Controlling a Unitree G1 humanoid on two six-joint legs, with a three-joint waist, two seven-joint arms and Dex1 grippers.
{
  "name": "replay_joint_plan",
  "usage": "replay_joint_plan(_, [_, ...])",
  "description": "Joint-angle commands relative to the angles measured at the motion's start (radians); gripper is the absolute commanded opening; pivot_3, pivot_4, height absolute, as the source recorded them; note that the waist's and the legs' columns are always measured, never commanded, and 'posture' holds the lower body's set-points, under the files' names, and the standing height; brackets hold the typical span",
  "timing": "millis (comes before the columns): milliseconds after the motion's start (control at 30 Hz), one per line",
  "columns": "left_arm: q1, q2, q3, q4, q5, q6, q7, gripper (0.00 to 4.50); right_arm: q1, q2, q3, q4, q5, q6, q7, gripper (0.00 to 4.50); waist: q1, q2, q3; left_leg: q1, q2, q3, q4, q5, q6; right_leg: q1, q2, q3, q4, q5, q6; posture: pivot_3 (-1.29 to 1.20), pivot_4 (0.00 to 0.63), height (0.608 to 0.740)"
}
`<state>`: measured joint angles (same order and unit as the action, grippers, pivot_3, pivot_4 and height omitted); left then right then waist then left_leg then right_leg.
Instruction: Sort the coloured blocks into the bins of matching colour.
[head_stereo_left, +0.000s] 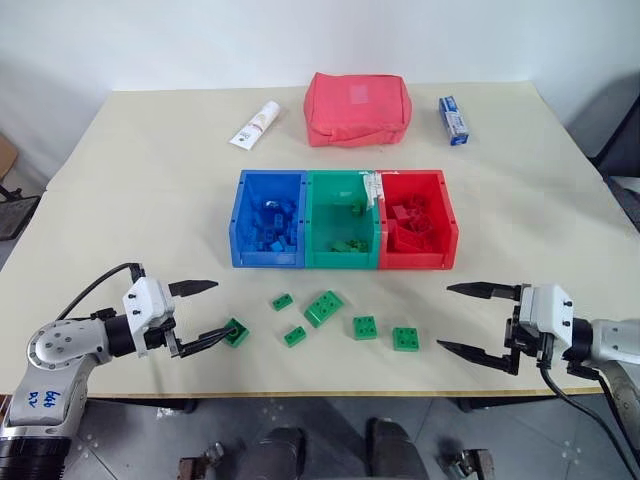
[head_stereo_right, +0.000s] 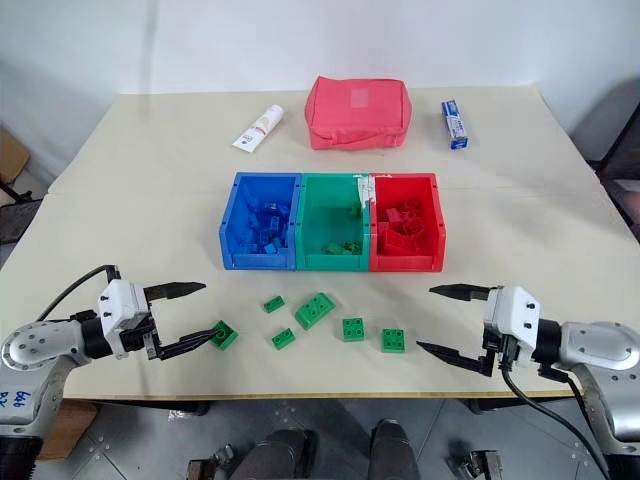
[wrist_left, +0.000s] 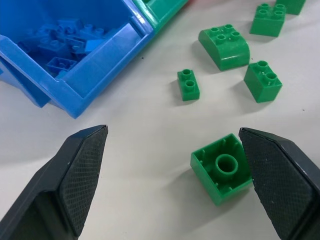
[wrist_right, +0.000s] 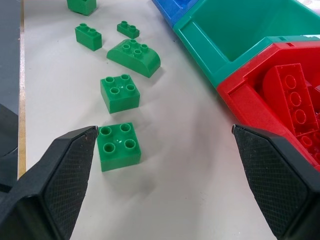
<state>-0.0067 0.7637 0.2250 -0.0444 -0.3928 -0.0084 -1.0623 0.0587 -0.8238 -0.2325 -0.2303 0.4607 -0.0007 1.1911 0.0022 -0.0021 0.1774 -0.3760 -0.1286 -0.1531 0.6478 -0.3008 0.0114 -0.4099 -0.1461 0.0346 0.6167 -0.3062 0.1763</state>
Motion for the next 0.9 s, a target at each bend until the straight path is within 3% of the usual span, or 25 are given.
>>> replay_joint_plan(33, [-0.034, 0.012, 0.024, 0.033, 0.006, -0.049, -0.011, 4.46, -0.006, 0.004, -0.005, -0.01, 0.006, -0.006, -0.006, 4.5, 0.001, 0.0, 0.0, 0.0, 0.0, 0.0, 0.0, 0.0, 0.0, 0.0, 0.0, 0.0, 0.0, 0.0, 0.0, 0.0, 0.15, 0.74])
replay_joint_plan(267, [-0.033, -0.014, -0.095, -0.072, -0.019, -0.038, -0.098, 4.46, 0.149, -0.051, -0.168, 0.087, -0.047, -0.101, 0.034, 4.5, 0.017, 0.0, 0.0, 0.0, 0.0, 0.0, 0.0, -0.001, 0.001, 0.0, 0.0, 0.0, -0.001, 0.0, 0.0, 0.0, 0.15, 0.74])
replay_joint_plan(433, [-0.03, -0.046, -0.146, -0.128, -0.035, -0.025, -0.112, 4.46, 0.19, -0.083, -0.2, 0.154, -0.069, -0.144, 0.057, 4.5, 0.019, 0.0, 0.0, 0.001, 0.001, 0.003, 0.0, -0.002, 0.001, 0.001, 0.001, 0.001, -0.003, 0.0, 0.0, 0.0, 0.15, 0.74])
replay_joint_plan(700, [0.009, -0.053, -0.14, -0.139, -0.03, -0.051, -0.115, 4.46, 0.045, -0.126, 0.052, -0.044, -0.063, 0.146, 0.035, 4.5, 0.006, 0.0, 0.0, 0.006, 0.01, 0.013, 0.0, -0.004, -0.003, 0.0, 0.005, 0.0, 0.0, 0.001, -0.002, 0.0, 0.15, 0.74])
replay_joint_plan(900, [0.04, -0.049, -0.122, -0.157, -0.03, -0.051, -0.097, 4.46, -0.078, -0.1, 0.219, -0.03, -0.169, 0.2, -0.015, 4.5, 0.016, 0.0, 0.0, 0.005, 0.01, 0.013, 0.001, -0.006, -0.002, -0.001, 0.005, 0.0, -0.001, 0.001, -0.003, 0.0, 0.15, 0.74])
